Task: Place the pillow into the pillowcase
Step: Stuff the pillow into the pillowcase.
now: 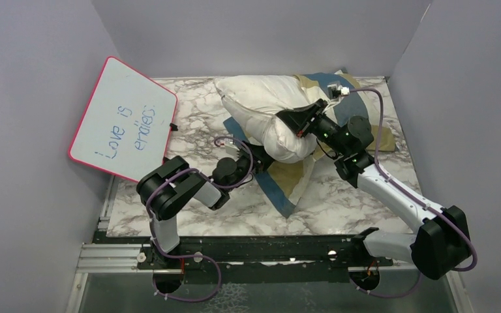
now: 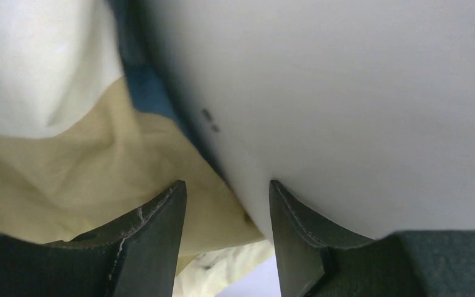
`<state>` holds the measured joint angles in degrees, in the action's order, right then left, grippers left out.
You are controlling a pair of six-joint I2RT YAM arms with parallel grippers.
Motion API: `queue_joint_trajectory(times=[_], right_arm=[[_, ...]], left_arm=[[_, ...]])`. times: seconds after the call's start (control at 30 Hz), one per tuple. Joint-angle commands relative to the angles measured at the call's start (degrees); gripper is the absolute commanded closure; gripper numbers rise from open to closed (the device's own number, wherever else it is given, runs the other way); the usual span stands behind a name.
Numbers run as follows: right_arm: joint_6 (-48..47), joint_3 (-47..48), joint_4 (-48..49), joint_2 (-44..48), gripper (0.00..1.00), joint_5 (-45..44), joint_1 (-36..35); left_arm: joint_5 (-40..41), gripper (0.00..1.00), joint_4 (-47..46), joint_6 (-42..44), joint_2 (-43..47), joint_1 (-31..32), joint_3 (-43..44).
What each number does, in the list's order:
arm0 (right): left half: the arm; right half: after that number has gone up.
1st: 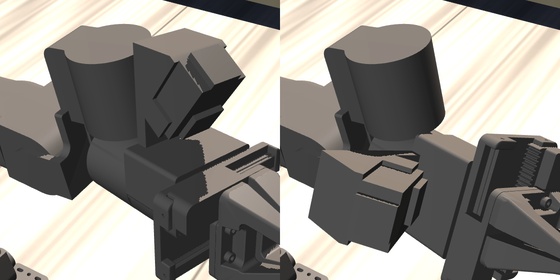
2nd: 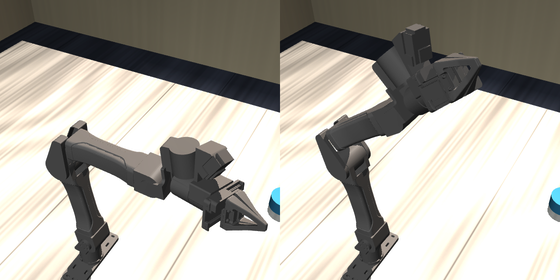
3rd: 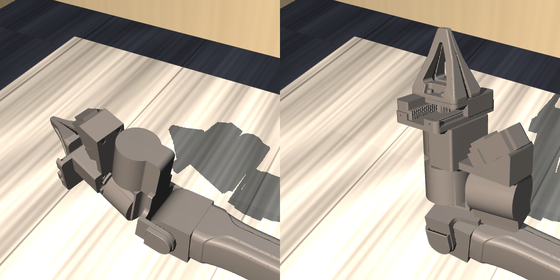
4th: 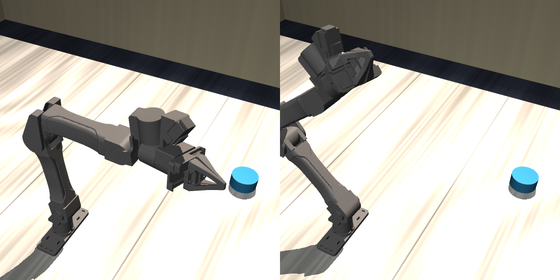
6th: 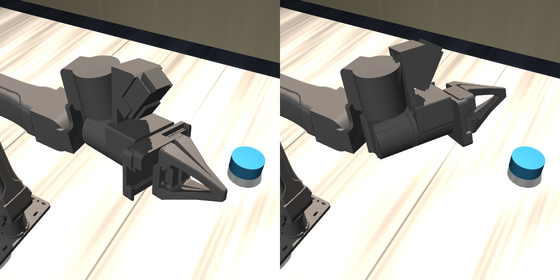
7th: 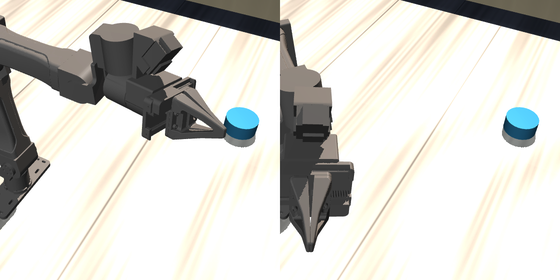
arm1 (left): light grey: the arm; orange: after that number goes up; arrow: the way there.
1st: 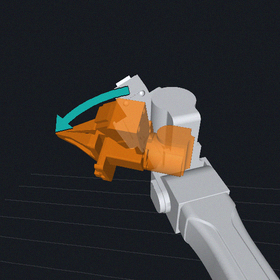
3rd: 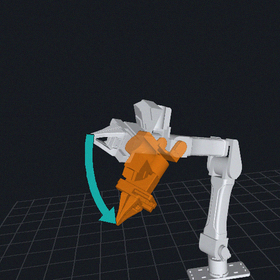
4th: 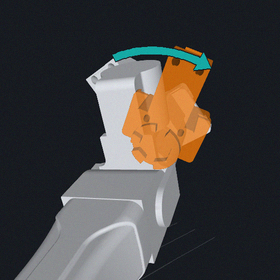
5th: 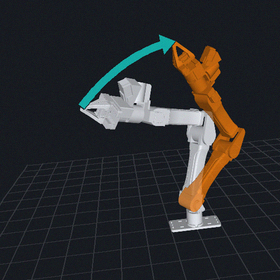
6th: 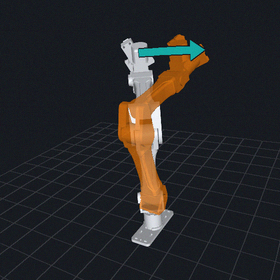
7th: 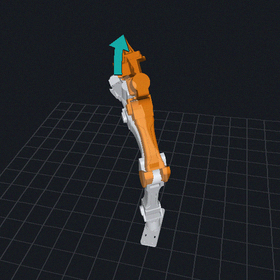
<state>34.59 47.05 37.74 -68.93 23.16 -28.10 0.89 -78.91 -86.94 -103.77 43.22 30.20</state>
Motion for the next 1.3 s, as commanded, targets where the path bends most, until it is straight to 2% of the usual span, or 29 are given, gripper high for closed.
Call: queue_joint_trajectory(times=[0.0,0.17,0.37,0.73,0.87,1.1,1.17,1.27], right_arm=[[5.3,1.2,9.6,2.2,1.0,3.4,-0.5],[6.3,1.0,10.2,2.8,1.0,3.6,-0.5],[8.1,-0.2,11.7,2.9,1.0,4.4,-0.5],[8.0,-1.2,11.7,3.1,1.0,4.4,-0.5],[8.4,-1.0,12.2,2.5,1.0,5.1,-0.5],[8.4,-2.0,12.6,2.6,1.0,5.3,-0.5],[7.9,-1.8,12.0,2.7,1.0,5.4,-0.5],[7.7,-2.3,11.7,3.3,1.0,4.8,-0.5]], left_arm=[[1.2,0.48,5.6,-3.5,-1.4,2.2,0.9],[3.5,0.48,15.5,-7.7,-0.6,3.9,2.4],[4.9,0.47,18.8,-11.1,-1.1,4.2,5.2],[5.0,0.41,34.2,-15.5,-0.2,4.4,10.8],[2.7,0.38,34.9,-19.0,-3.4,4.5,12.5],[1.6,0.37,35.5,-19.0,-7.1,4.4,17.2],[0.1,0.4,35.2,-19.2,-8.5,4.2,18.1],[1.1,0.64,33.5,-18.6,-8.1,4.1,16.5]])
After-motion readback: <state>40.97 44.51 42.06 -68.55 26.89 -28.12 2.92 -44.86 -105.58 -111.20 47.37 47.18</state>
